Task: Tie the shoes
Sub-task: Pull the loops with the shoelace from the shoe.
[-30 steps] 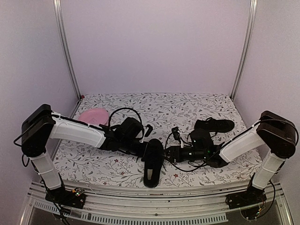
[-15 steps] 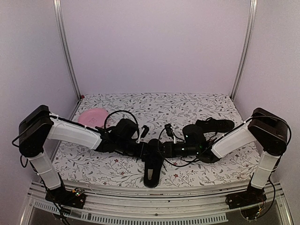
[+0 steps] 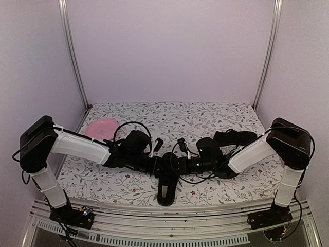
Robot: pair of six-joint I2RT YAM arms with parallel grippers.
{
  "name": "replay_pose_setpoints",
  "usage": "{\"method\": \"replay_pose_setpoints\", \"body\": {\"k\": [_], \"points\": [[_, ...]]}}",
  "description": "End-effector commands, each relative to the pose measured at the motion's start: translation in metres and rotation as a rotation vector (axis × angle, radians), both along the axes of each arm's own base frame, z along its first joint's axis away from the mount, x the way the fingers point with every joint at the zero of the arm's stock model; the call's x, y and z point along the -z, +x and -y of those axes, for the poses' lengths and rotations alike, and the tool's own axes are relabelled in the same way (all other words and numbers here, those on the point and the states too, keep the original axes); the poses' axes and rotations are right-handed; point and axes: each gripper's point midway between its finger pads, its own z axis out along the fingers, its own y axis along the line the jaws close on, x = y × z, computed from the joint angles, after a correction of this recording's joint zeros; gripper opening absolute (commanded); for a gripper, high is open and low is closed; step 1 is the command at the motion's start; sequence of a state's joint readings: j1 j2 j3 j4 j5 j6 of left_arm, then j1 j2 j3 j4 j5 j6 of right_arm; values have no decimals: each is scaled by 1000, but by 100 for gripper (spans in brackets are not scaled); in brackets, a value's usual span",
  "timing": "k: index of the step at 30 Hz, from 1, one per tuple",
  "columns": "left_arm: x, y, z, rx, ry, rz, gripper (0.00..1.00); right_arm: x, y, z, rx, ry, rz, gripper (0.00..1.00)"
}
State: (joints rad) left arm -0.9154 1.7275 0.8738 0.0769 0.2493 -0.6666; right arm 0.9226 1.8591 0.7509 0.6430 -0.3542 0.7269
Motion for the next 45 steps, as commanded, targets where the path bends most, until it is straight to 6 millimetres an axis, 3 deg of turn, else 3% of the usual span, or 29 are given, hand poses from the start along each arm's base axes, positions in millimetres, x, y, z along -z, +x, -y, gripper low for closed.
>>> {"method": "replay_pose_setpoints", "body": {"k": [1,8,17,22,25,29,34,41,45], "points": [[-2,1,0,2,-28,-7,0,3,-2,-8,-23,1,-18,9],[2,-1,1,5,-34,-20,0,8,-6,-12,-37,-9,-28,11],[2,-3,2,16,-53,-22,0,11,-9,-17,-62,-10,-33,23],[2,-4,4,23,-69,-26,0,16,-10,-21,-79,-12,-44,25],[3,-5,6,29,-80,-33,0,17,-11,-21,-81,-12,-48,22],[0,-7,9,40,-107,-36,0,12,-9,-20,-66,-8,-37,4],[-7,3,-6,-11,-64,13,0,-4,-1,-2,23,-13,14,2],[-23,12,-42,-106,-49,75,28,-7,2,19,80,-49,34,2],[-23,-1,-44,-60,-95,70,35,-4,1,23,89,-62,26,2]]}}
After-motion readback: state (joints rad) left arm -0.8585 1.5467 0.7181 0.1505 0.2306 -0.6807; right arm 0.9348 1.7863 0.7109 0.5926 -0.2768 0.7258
